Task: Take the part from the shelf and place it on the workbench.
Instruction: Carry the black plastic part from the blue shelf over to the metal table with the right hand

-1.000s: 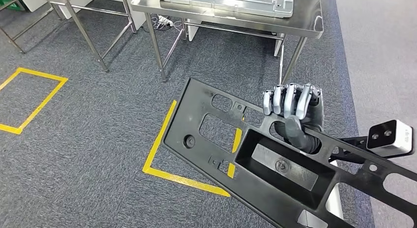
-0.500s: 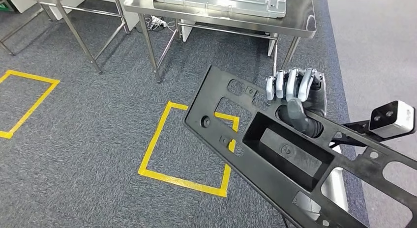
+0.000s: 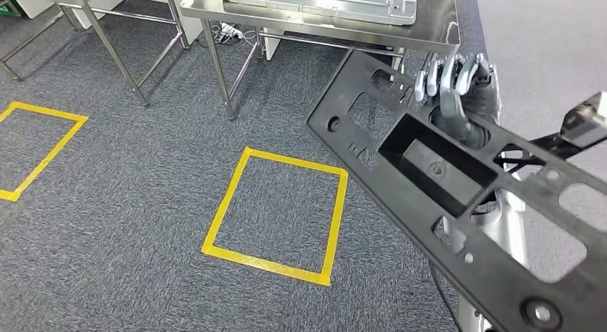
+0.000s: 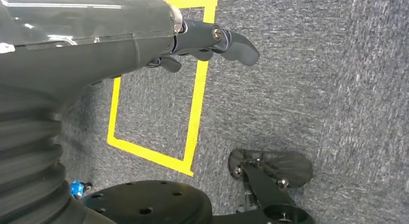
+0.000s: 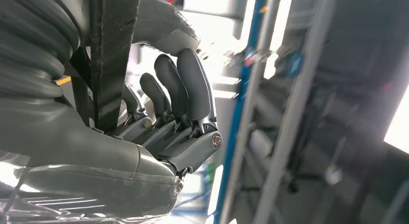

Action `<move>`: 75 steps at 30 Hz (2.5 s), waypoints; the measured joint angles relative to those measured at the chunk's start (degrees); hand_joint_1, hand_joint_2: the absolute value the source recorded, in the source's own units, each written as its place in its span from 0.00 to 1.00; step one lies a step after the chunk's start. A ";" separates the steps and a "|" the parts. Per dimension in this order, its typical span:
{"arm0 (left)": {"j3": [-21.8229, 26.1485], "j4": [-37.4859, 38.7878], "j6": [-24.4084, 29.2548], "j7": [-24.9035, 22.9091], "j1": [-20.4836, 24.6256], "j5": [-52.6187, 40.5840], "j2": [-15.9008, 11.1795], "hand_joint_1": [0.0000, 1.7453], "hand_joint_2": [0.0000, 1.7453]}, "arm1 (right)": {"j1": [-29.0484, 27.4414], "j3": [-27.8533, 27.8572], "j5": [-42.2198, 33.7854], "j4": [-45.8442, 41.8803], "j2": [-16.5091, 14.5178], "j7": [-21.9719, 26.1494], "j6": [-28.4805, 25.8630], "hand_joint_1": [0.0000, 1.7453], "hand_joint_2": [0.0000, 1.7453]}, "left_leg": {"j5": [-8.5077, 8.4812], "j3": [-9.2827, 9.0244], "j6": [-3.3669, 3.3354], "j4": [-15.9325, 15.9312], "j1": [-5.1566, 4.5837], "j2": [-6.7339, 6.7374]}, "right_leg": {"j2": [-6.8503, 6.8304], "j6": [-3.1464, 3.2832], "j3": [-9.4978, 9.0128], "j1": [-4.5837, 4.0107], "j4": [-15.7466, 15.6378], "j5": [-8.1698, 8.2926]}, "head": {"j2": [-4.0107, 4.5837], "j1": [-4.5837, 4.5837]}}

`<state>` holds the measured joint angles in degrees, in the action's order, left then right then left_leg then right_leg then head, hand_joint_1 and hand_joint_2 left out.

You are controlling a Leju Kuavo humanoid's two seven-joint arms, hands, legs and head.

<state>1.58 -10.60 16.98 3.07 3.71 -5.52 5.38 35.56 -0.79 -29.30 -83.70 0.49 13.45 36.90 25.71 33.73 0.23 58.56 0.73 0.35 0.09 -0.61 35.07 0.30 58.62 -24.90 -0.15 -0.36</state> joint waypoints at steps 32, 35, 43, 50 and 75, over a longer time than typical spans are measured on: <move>0.05 0.00 -1.25 0.09 0.33 -1.21 0.78 0.00 1.00 | 19.71 1.44 23.51 36.08 11.59 3.83 -18.12 0.88 1.00 | -0.16 1.06 0.00 0.49 -0.33 -0.40 | -0.06 -0.09 0.98 0.55 -0.05 0.94 | 0.00 0.17; 0.04 0.00 -1.54 0.00 0.52 -1.37 0.79 0.00 1.00 | 20.34 1.44 23.87 37.31 11.92 4.18 -18.50 0.88 1.00 | 4.08 4.39 0.55 8.11 -0.22 -0.40 | -0.11 1.00 0.69 0.63 -0.41 1.01 | 0.00 0.37; 0.06 0.00 -1.89 -1.10 0.66 -1.43 0.71 0.00 1.00 | 20.97 1.43 24.90 40.52 12.06 4.23 -18.77 0.88 1.00 | -0.27 2.11 -0.75 2.41 -0.49 -0.40 | 0.31 1.03 0.69 -0.24 0.36 0.43 | 0.00 0.41; 0.08 0.00 -1.62 -1.40 0.65 -1.51 0.85 0.00 1.00 | 23.23 1.28 25.93 42.30 12.06 4.38 -18.51 0.88 1.00 | -0.35 0.24 -2.28 -0.70 -0.35 -0.45 | 0.20 -1.42 3.81 0.24 6.48 -2.65 | 0.01 0.24; 0.46 0.15 -1.22 -0.99 -0.53 -0.82 1.35 0.00 1.00 | 24.35 0.86 27.76 47.74 11.02 5.80 -17.74 0.88 1.00 | -4.55 5.73 -0.62 2.61 -0.67 -0.26 | 0.63 -0.27 -12.19 0.47 -3.08 -9.05 | 0.00 1.57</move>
<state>2.04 -10.45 15.76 2.08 3.18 -6.34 6.73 59.91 0.07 -1.54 -35.96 11.51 19.25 19.16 21.16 39.46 -0.40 61.17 0.06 0.09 0.72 -0.88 22.88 0.77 55.54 -33.95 -0.15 1.21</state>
